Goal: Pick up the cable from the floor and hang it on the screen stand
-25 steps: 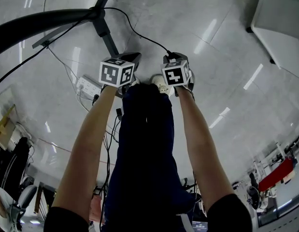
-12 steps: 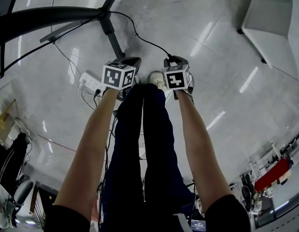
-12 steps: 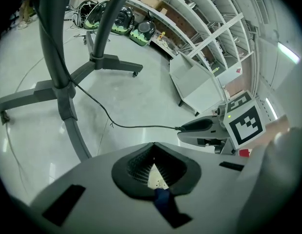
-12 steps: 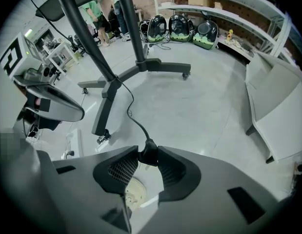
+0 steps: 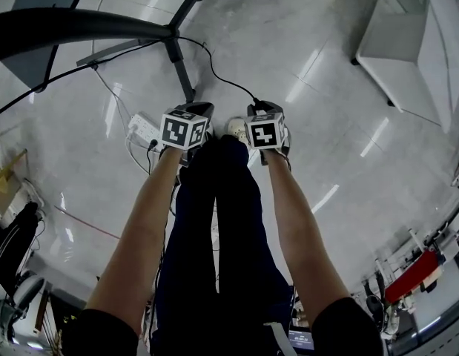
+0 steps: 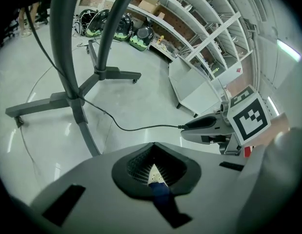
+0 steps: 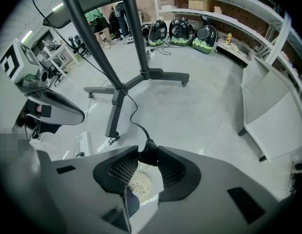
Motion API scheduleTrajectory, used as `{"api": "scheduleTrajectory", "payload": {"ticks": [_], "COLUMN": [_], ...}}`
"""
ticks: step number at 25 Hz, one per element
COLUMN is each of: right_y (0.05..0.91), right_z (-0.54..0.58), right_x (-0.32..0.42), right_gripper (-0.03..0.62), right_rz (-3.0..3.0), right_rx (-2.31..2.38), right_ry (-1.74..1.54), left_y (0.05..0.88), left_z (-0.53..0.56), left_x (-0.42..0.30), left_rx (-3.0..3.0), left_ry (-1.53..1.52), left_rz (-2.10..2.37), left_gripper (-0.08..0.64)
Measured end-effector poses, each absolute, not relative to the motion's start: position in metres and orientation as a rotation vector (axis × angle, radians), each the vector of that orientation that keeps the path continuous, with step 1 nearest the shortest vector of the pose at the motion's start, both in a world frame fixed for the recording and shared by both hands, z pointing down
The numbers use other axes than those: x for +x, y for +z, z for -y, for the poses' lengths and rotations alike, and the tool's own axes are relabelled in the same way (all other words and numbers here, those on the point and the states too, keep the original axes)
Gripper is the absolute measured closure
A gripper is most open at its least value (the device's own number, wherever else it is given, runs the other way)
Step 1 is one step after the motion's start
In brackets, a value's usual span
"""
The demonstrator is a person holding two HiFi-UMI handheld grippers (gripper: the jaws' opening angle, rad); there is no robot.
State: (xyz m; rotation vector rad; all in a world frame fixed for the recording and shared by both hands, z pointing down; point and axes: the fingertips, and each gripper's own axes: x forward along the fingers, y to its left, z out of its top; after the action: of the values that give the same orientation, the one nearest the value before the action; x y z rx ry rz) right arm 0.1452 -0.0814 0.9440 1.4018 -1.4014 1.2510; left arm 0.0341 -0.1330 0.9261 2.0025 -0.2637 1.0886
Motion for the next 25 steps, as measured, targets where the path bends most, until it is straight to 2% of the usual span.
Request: {"api": "scheduleTrajectory", "payload": {"ticks": [16,25], "right_y": [0.825,0.731], "right_z": [0.089,0.127], "right_x": [0.136,0.138], "right_gripper": [0.453,0.453], "right_rz": [1.466,1.601], "right_rx": [1.511,1.563], "right_ry": [1.236,0.975], "left_y": [0.822,0.743], "left_z": [0.14,0.156], "left_x": [0.027,0.042], "left_rx": [2.025,2.089], "left_ry": [1.021,0.821], "left_rz": [0.39,0.498], "left_gripper": [0.552,0.552]}}
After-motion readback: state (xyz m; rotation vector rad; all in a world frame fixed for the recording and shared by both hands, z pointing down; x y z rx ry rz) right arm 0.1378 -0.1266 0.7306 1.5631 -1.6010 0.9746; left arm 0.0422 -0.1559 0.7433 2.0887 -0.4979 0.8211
